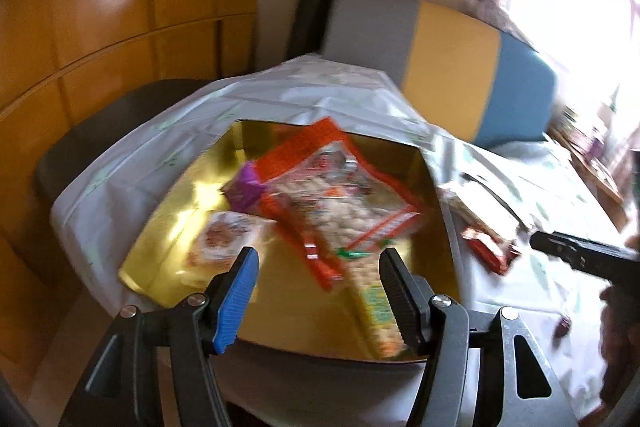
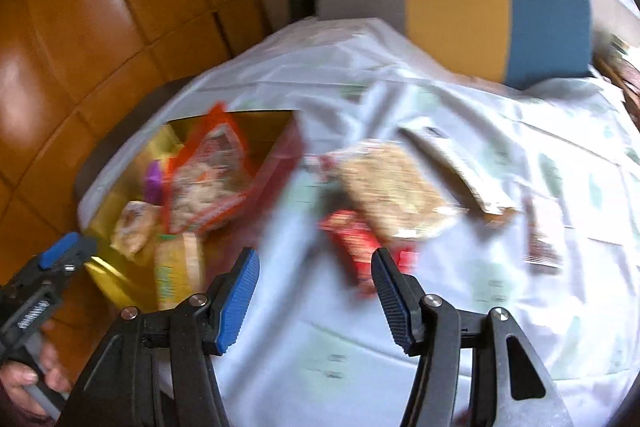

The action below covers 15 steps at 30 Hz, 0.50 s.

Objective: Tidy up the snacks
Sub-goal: 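Open the right tool to drop the crackers into the gold tray, then grasp the red wrapped candy bar with the left tool while the right tool grasps the white packet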

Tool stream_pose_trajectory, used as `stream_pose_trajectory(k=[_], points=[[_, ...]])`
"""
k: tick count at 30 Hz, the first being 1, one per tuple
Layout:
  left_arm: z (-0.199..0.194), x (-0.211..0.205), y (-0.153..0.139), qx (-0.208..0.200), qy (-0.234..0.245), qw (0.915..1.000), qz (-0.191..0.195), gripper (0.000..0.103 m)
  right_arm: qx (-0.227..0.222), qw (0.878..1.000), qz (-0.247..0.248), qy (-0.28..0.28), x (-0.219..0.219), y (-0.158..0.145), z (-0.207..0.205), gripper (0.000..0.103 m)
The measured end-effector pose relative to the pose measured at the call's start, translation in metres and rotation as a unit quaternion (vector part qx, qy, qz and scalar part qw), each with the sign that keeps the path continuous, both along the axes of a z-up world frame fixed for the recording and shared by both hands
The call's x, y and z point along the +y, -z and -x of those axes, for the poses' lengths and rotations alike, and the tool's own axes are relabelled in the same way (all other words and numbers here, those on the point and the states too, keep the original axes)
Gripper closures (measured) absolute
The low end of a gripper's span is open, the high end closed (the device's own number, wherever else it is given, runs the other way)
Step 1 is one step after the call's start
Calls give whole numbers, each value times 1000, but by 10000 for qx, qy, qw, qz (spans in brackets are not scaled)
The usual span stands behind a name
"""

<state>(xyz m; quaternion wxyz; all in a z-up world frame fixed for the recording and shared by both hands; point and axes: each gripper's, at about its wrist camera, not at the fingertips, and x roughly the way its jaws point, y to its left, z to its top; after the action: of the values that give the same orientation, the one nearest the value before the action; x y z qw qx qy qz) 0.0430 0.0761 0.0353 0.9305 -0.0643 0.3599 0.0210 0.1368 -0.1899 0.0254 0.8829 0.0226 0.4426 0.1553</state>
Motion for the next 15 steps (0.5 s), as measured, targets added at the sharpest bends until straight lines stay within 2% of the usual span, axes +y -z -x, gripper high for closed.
stream_pose_trajectory(k=[2, 6, 11, 15], points=[[-2, -16, -5, -48, 270, 9996, -63, 40, 27, 9997, 124, 215, -22, 2, -3, 44], [-9, -45, -10, 47, 868, 9962, 96, 40, 160, 9968, 268, 731, -74, 3, -13, 44], [-18, -93, -10, 157, 1483, 9888, 24, 40, 359, 9863, 241, 1593, -146, 4, -33, 44], [-31, -124, -1, 529, 1781, 9824, 170, 45, 537, 9776, 171, 2028, -183, 12, -53, 44]])
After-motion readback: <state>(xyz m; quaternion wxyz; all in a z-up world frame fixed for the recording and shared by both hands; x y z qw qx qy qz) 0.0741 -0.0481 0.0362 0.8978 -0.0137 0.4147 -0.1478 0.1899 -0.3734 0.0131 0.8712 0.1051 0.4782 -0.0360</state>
